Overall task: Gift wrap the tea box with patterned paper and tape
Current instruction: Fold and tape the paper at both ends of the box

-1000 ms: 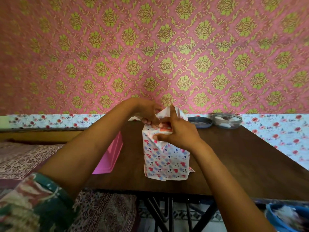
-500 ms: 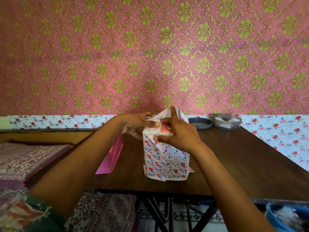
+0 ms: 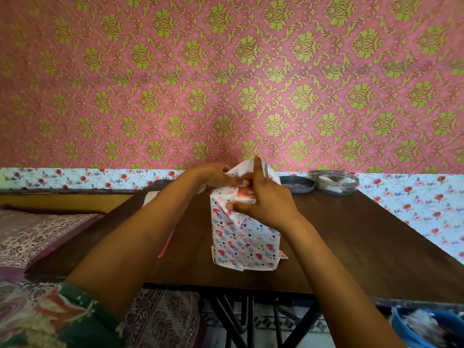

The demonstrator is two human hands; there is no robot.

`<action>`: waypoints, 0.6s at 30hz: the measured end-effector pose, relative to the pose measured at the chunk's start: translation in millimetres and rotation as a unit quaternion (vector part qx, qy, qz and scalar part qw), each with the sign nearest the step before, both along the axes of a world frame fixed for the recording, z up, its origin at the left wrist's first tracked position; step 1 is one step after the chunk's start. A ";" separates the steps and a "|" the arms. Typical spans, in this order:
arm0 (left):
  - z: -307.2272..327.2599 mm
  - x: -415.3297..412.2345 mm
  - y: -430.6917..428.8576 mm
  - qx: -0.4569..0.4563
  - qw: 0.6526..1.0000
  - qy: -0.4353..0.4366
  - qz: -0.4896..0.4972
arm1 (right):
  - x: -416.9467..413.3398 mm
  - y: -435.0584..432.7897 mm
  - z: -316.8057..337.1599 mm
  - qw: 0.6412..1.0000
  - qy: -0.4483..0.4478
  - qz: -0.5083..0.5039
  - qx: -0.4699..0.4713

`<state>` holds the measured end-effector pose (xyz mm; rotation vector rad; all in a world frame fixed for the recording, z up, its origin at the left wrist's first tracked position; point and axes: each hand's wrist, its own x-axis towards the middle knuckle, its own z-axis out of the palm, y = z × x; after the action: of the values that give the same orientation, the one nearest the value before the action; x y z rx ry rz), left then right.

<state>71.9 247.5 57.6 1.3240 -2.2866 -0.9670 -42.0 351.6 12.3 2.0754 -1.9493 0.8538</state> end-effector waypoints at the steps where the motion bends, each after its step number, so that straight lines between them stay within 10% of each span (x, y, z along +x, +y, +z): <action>1: 1.0 1.9 0.9 0.007 1.000 0.008 -0.001 | 0.0 0.3 0.4 1.000 0.001 0.000 0.002; 14: -10.6 30.5 -0.4 0.105 0.966 0.235 0.031 | -5.2 -2.1 0.4 0.999 -0.018 0.032 -0.009; 18: -13.5 41.0 8.8 -0.139 0.947 0.289 0.004 | -8.6 1.2 1.7 0.993 -0.086 0.076 -0.036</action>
<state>112.8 256.4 44.1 0.7968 -1.8703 -0.8487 -50.6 352.8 14.0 2.1957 -1.8264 1.1529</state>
